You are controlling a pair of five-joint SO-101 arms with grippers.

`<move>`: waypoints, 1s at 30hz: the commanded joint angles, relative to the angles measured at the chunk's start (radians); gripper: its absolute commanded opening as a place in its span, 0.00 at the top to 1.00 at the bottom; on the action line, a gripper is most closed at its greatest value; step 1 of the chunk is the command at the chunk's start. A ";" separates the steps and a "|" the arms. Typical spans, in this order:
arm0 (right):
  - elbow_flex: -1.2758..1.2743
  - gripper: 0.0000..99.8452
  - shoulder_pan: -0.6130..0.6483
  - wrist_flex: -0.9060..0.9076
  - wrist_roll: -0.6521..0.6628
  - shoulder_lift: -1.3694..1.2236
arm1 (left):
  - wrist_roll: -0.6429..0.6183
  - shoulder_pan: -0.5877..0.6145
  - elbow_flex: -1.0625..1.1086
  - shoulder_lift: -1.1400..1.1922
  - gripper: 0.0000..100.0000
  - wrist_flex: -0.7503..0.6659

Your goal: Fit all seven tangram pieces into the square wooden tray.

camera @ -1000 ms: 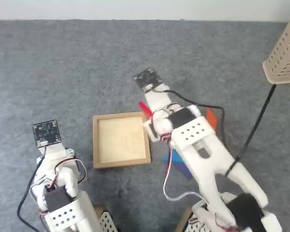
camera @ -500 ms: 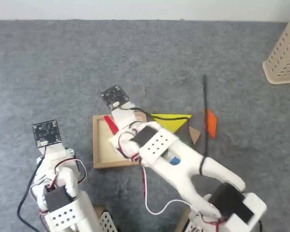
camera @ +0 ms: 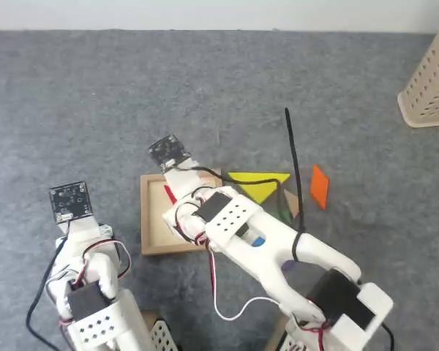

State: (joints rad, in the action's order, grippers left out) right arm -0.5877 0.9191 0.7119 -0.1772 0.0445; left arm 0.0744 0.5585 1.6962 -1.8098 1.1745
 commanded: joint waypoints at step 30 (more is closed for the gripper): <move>0.078 0.99 -0.019 -0.071 0.376 -0.171 | -0.014 -0.005 -0.010 -0.008 0.99 0.006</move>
State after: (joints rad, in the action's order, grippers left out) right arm -0.5631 0.8362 0.6506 0.1880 -0.1197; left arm 0.0744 0.5585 1.6962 -1.8098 1.1745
